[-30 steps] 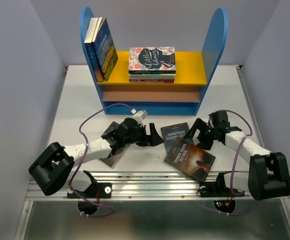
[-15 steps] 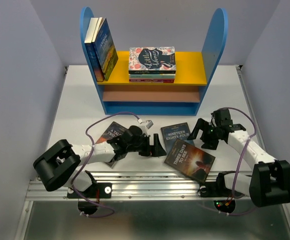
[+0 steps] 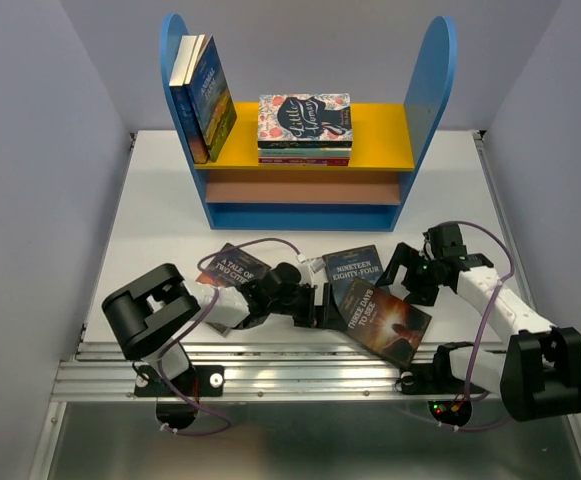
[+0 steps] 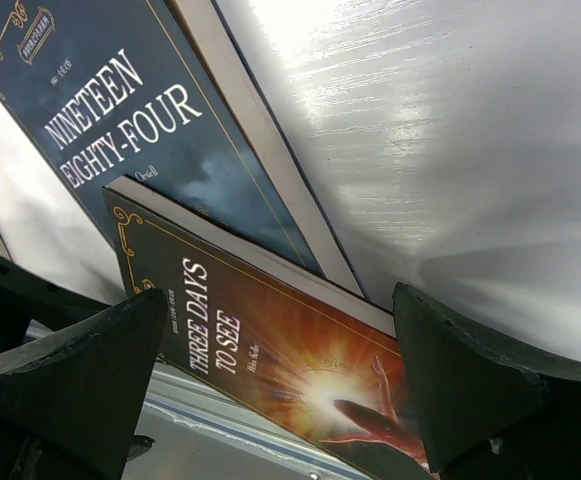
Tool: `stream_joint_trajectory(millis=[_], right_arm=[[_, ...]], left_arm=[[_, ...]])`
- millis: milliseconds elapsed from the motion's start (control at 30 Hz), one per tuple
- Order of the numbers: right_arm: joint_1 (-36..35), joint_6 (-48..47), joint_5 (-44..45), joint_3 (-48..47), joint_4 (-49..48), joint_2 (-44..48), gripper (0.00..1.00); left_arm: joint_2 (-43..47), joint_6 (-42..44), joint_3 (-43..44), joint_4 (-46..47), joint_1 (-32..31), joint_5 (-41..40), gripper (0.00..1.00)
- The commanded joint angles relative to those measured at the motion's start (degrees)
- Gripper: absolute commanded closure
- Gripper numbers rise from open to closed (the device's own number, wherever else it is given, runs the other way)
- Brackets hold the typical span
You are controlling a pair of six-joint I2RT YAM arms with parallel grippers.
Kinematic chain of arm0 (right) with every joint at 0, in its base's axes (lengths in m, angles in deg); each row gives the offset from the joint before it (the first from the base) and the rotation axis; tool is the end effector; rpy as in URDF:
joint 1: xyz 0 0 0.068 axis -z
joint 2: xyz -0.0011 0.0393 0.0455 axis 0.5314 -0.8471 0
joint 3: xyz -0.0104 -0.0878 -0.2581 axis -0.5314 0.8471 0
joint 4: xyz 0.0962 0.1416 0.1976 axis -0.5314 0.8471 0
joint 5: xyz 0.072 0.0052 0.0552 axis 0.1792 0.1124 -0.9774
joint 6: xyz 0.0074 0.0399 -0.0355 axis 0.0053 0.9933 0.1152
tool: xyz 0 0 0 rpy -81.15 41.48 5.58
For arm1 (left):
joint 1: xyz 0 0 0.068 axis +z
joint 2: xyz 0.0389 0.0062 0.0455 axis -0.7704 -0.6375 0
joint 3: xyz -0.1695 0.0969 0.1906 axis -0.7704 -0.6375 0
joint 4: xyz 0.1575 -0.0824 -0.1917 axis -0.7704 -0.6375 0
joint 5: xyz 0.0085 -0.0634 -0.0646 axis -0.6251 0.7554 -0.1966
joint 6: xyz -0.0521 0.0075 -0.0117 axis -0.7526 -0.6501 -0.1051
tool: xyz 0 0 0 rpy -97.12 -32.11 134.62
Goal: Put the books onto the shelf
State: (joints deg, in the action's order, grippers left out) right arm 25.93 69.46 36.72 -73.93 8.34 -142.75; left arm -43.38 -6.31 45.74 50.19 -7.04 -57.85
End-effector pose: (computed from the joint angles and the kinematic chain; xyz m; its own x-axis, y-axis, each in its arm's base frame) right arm 0.1917 0.0332 0.1805 -0.8966 0.3970 -0.1964 0.2613 0.8322 0.4891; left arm 0.1403 -0.2485 0.1461 -0.8950 0.1218 -0.4291 0.4413 0.3819 -0.8121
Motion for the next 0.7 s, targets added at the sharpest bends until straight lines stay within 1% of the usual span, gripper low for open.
stream_joint_trajectory(millis=[0,67,100,233,267,333,367,533,667], right_arm=[[0.02,0.25,-1.52,-0.21,-1.26,1.25,0.0],[0.02,0.33,-0.82,-0.39,-1.35,1.25,0.0],[0.02,0.16,-0.56,-0.65,-1.35,1.25,0.0],[0.02,0.33,0.49,-0.92,-1.35,1.25,0.0],[0.02,0.42,0.76,-1.09,-1.43,1.16,0.0],[0.02,0.77,0.94,-1.27,-1.43,0.72,0.0],[0.02,0.95,0.94,-1.27,-1.35,0.72,0.0],[0.02,1.3,1.46,-1.44,-1.35,0.9,0.0],[0.02,1.74,1.64,-1.62,-1.26,1.33,0.0]], left_arm=[[-4.02,-2.88,-0.93,10.39,1.61,4.75,0.03],[-5.25,-4.46,-3.65,17.4,4.15,7.82,0.03],[-6.73,-4.56,-3.75,17.97,4.86,8.97,0.03],[-8.77,-3.33,-2.35,18.41,5.22,11.96,0.06],[-9.12,-2.72,-2.08,18.41,5.22,12.49,0.09],[-10.08,-2.54,-1.64,18.41,5.31,13.11,0.11],[-10.44,-2.45,-1.73,18.5,5.4,13.29,0.16],[-12.99,-2.8,-1.64,20.52,6.45,14.25,0.23],[-14.39,-2.98,-0.5,20.43,6.45,14.34,0.26]])
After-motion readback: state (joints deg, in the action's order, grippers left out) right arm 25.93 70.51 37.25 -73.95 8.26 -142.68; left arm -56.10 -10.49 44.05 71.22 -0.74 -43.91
